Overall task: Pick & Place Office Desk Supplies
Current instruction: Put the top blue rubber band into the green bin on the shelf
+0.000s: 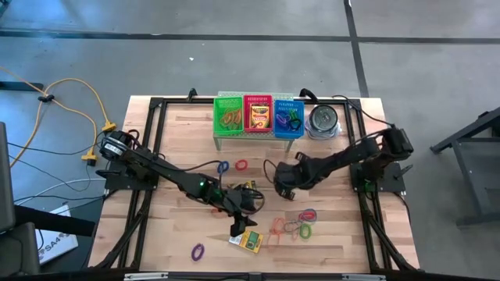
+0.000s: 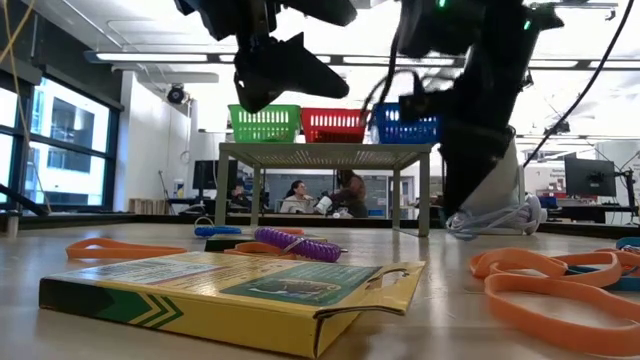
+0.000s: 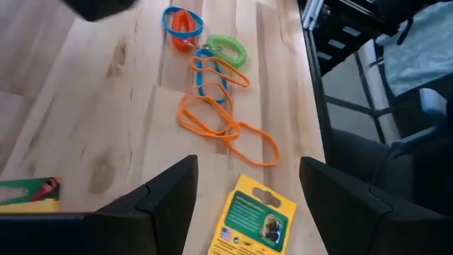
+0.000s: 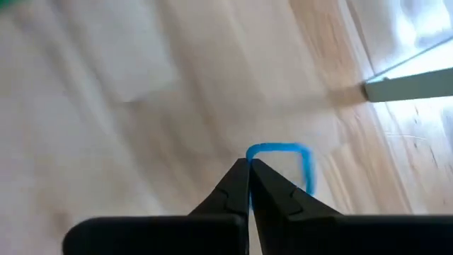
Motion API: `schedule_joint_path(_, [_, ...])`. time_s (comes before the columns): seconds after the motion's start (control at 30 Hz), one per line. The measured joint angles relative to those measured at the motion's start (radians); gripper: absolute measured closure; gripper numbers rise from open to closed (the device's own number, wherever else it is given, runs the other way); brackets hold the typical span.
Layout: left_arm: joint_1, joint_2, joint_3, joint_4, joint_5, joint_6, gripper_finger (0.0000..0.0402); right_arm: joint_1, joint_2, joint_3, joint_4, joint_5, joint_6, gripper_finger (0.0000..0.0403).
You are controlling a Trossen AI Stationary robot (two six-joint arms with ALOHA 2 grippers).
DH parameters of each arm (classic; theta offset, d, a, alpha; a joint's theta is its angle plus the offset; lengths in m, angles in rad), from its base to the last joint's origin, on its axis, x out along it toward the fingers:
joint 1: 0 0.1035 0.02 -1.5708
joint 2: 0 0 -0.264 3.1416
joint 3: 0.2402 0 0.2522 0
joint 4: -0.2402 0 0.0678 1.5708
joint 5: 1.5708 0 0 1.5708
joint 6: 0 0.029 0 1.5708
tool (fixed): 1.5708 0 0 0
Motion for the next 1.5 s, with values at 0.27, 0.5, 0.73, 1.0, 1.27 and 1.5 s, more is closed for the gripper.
schedule_joint_path(0.27, [0.000, 0.000, 0.000, 0.041, -0.175, 0.060, 0.0160, 0.156, -0.001, 0.132, -0.015, 0.040, 0.023, 0.0401])
schedule_joint_path(0.5, [0.002, 0.000, 0.000, 0.055, -0.389, 0.365, 0.0160, 0.288, -0.002, 0.207, -0.010, 0.119, 0.035, 0.0401])
schedule_joint_path(0.73, [0.002, 0.000, 0.000, 0.054, -0.391, 0.634, 0.0160, 0.353, -0.003, 0.219, 0.085, 0.116, 0.002, 0.0401])
schedule_joint_path(1.0, [0.007, 0.061, 0.000, 0.116, -0.342, 0.678, 0.0160, 0.351, -0.003, 0.219, 0.175, 0.122, -0.090, 0.0401])
schedule_joint_path(1.27, [0.006, 0.178, 0.000, 0.258, -0.340, 0.800, 0.0160, 0.343, -0.004, 0.219, 0.187, 0.136, -0.110, 0.0401])
schedule_joint_path(1.5, [-0.003, 0.190, 0.000, 0.303, -0.486, 0.786, 0.0161, 0.343, -0.004, 0.219, 0.187, 0.124, -0.110, 0.0401])
